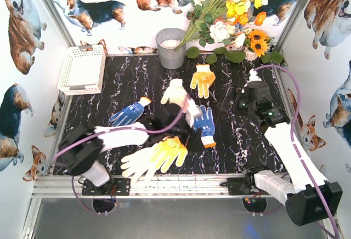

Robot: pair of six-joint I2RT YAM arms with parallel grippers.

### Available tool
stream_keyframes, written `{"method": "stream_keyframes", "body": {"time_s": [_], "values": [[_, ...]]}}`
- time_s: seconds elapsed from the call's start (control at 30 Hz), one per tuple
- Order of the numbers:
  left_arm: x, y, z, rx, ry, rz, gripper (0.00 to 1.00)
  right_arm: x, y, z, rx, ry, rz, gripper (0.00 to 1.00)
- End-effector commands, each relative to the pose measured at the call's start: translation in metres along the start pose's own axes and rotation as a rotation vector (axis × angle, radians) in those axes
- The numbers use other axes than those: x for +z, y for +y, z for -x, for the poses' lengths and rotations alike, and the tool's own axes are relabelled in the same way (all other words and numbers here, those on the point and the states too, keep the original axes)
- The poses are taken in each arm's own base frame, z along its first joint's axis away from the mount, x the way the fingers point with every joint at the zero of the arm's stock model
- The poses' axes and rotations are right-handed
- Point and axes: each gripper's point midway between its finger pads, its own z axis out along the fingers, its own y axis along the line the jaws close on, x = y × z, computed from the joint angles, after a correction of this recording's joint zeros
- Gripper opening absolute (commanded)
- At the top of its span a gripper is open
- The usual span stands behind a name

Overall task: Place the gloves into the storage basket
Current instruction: Turn over the glove at the center of the board, then move the glove to the center of the board.

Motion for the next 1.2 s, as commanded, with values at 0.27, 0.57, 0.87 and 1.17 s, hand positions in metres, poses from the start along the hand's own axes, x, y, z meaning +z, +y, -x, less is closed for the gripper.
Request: {"method": "stream_keyframes", "body": {"time_s": [0.27, 0.57, 0.87, 1.17], "values": [[-0.012, 0.051, 0.014, -0.18, -0.137, 0.301, 0.61, 0.044, 0.028, -0.06, 0.088, 0.21, 0.174, 0.59], [0.002, 0.082, -0.024, -0.32, -0.076, 0.38, 0.49, 0.08, 0.025, -0.11, 0.085, 0.425, 0.159, 0.36], [-0.034, 0.123, -0.08, -0.533, -0.01, 0.497, 0.46, 0.092, 0.007, -0.149, 0.1, 0.521, 0.096, 0.34], [-0.092, 0.141, -0.125, -0.657, -0.017, 0.646, 0.47, 0.093, 0.001, -0.18, 0.109, 0.61, 0.077, 0.34]]}}
